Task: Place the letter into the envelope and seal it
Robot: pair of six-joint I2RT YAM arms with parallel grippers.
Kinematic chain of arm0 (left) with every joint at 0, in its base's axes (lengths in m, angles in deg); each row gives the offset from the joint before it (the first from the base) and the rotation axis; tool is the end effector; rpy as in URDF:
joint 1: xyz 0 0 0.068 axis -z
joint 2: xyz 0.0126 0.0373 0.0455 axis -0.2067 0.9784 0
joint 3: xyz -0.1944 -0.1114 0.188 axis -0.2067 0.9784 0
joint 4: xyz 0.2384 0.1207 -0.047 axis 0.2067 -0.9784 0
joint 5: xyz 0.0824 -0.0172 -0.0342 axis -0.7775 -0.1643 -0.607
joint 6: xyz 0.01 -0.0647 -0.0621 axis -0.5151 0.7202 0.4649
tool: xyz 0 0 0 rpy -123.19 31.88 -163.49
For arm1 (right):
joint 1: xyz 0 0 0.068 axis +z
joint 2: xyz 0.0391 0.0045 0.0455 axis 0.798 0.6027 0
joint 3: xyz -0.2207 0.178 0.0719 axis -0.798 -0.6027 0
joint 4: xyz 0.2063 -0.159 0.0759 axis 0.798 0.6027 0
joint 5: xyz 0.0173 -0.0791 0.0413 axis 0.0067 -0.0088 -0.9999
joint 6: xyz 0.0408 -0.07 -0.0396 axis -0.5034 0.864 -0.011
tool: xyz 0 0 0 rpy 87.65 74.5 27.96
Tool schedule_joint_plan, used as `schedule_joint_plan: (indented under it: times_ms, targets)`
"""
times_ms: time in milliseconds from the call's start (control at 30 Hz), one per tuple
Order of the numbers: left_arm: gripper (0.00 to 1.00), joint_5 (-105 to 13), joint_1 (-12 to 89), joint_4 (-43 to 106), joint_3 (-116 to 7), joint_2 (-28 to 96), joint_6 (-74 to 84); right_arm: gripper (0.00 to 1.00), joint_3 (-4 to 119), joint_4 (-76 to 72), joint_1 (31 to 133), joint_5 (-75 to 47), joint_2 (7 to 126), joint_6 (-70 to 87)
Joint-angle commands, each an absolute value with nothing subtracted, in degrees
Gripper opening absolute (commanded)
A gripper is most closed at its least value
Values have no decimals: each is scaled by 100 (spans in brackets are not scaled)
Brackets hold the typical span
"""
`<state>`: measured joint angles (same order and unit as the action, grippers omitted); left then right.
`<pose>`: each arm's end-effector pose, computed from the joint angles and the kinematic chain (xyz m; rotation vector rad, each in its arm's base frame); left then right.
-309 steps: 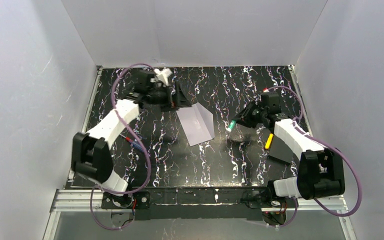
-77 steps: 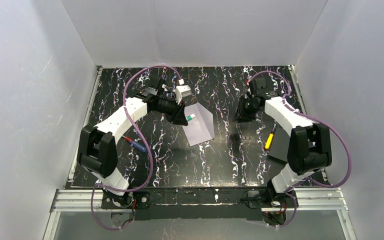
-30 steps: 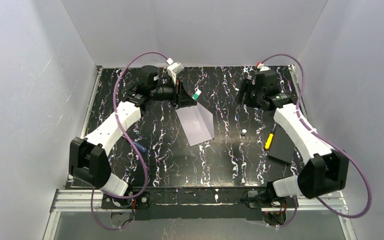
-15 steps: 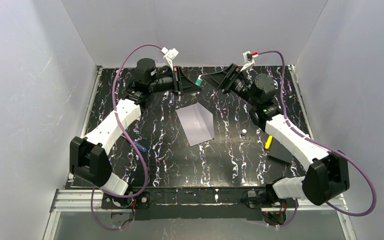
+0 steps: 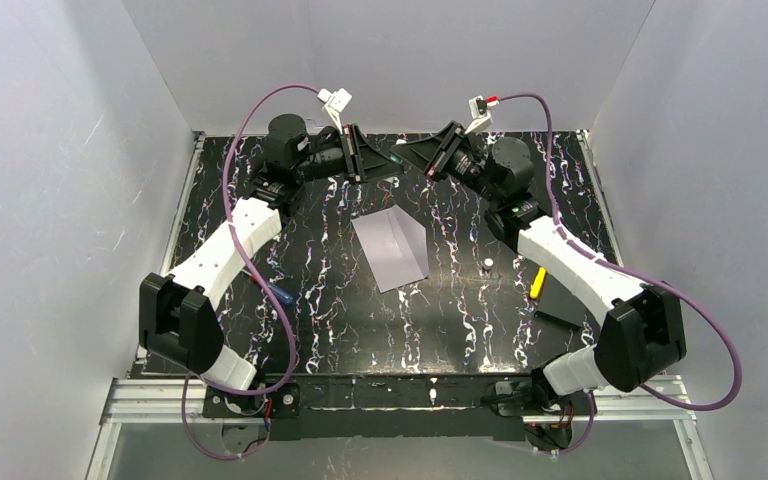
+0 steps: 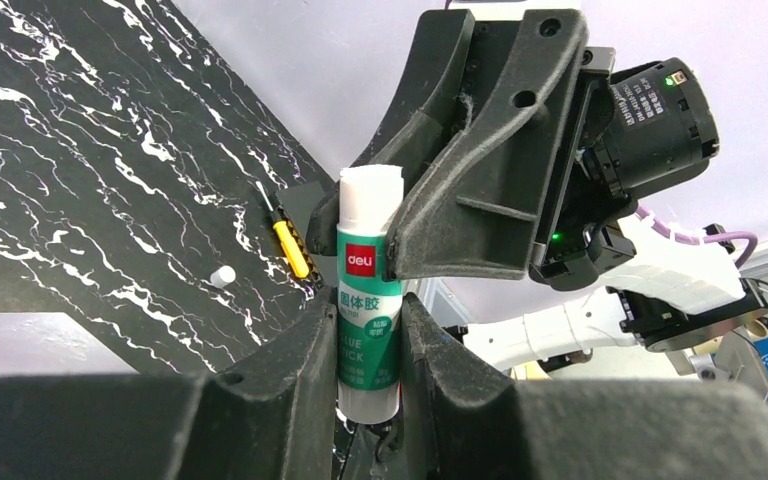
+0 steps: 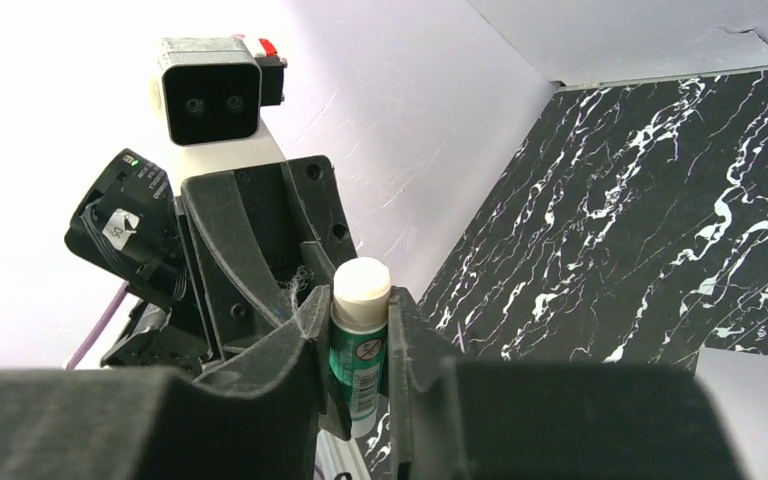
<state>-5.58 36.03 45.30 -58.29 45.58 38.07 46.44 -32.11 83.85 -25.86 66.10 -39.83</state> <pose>0.3350 -0.2161 0.4202 0.4801 1.6651 -1.5424 0.3148 0.2191 0.4151 0.0067 1.5201 1.4611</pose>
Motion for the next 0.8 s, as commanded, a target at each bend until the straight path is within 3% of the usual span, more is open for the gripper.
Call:
schedule_joint_plan:
  times_ms: [0, 100, 233, 667, 767]
  targets:
    - [12, -235, 3592, 4720, -5980, 4326, 3833, 14, 5084, -3251, 8440, -2685, 6660, -3855]
    - [41, -167, 3418, 4716, -5963, 4223, 3940, 9, 5269, -2973, 8440, -3099, 6740, -3479]
    - [48, 160, 3192, 4719, -6038, 4230, 4178, 9, 5337, -2996, 8431, -3833, 6885, -3359]
    - [31, 644, 3162, 4719, -5888, 4362, 4231, 11, 5394, -3700, 8458, -4300, 7255, -4213]
    - [15, 699, 3164, 4718, -5803, 4370, 4198, 12, 5390, -3939, 8458, -4285, 7333, -4464]
